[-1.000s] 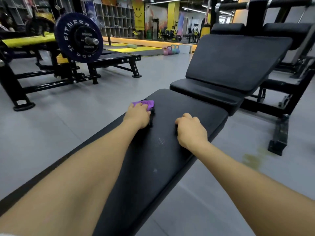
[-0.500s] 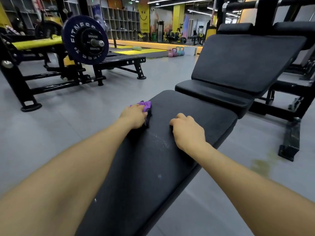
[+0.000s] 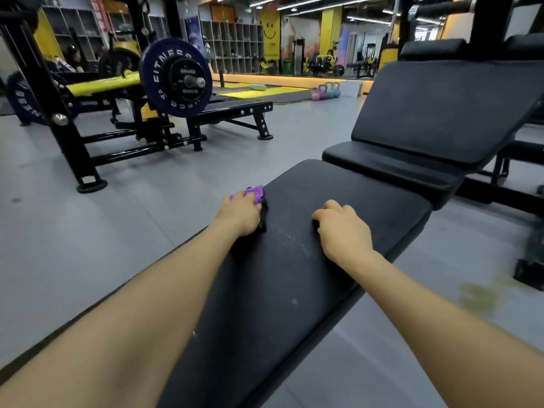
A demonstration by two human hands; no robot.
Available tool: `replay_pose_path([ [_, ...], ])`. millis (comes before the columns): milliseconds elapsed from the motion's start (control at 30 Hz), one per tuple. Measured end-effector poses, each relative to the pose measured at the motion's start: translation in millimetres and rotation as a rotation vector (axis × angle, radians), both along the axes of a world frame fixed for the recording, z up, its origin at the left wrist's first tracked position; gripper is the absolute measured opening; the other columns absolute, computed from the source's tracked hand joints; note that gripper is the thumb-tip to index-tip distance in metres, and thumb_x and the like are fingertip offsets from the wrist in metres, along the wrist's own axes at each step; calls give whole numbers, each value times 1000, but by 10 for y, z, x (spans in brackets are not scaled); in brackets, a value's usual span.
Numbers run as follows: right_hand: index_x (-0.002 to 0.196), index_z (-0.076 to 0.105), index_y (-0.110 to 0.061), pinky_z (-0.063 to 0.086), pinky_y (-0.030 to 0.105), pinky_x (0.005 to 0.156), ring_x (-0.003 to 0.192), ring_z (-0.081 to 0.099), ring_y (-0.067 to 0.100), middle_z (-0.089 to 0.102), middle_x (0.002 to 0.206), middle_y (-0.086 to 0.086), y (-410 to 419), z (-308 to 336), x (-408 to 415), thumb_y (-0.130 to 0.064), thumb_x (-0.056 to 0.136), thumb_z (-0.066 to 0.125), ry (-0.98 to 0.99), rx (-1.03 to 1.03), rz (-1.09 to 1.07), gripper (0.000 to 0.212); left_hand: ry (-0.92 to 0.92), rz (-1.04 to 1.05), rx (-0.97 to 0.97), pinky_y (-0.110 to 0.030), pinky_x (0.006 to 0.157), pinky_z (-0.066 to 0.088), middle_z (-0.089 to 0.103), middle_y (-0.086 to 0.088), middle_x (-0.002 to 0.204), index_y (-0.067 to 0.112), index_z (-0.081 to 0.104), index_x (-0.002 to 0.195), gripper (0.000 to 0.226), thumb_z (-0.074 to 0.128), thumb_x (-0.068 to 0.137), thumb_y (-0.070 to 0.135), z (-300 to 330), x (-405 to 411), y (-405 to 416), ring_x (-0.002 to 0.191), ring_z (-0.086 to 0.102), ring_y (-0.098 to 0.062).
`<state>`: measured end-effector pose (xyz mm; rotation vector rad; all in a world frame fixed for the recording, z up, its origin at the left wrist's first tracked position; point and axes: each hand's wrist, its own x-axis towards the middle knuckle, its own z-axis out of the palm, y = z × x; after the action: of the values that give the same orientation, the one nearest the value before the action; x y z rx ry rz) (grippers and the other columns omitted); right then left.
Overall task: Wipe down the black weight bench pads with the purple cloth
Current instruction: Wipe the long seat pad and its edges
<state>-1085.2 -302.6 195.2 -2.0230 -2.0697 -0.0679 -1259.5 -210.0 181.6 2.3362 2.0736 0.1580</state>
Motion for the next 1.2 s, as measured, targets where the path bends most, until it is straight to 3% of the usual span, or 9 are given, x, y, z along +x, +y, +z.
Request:
replay_pose_path([
  [167,112,61,-11,46,38,77,109,43,27,46,119,5,-64,66,121,-10,93,50,169,-74,-21,22,0,-127,55,-31,116,5,30,-11,149,7,32,141,44,28,101,26,-31,-35,-479,138,24,-25],
  [300,106,62,-14,44,38,72,111,41,27,48,115,5,-215,49,299,-14,93,53,170,0,-168,16,27,-343,125,-26,115,-8,19,-7,155,9,19,148,51,28,102,28,-158,50,-984,144,11,-20],
  [433,112,61,-14,41,37,80,115,39,28,45,121,7,-289,50,405,-30,91,58,187,7,-258,26,60,-277,22,-35,118,-2,16,-14,155,6,22,146,49,24,102,27,-58,218,-576,144,9,-23],
  [567,113,59,-12,41,35,78,116,39,26,44,123,4,-368,-4,500,-30,92,57,242,35,-249,27,42,-77,38,-39,117,7,31,-14,147,6,34,136,42,22,101,26,-42,397,-218,137,24,-28],
  [667,113,59,-9,43,36,81,115,43,26,46,121,5,-382,-17,596,-25,91,59,292,40,-207,27,5,-199,96,-34,117,1,33,-11,147,5,35,138,41,26,101,23,-30,494,-545,137,27,-24],
  [833,113,60,-4,45,38,88,113,45,30,46,121,10,-323,9,724,-20,89,63,344,63,-248,30,-10,-549,144,-21,112,-10,20,-5,155,11,23,147,49,30,102,28,-61,686,-1055,144,13,-16],
  [933,114,57,-2,43,38,86,115,43,29,44,124,9,-292,16,826,-23,88,64,400,81,-297,33,-31,-456,27,-26,116,-5,18,-8,156,8,22,147,50,29,102,29,22,692,-706,145,9,-17],
  [1067,116,56,-2,43,37,89,114,44,27,44,126,7,-318,-59,930,-23,90,61,412,116,-257,33,68,-194,45,-38,118,4,30,-10,149,6,37,137,41,24,102,23,112,956,-459,140,22,-22],
  [1200,123,56,-4,42,37,95,115,48,26,47,127,7,-297,-79,1065,-17,89,61,452,124,-208,36,28,-359,129,-26,113,-1,27,-6,152,7,34,141,43,28,102,24,126,1133,-857,140,21,-21],
])
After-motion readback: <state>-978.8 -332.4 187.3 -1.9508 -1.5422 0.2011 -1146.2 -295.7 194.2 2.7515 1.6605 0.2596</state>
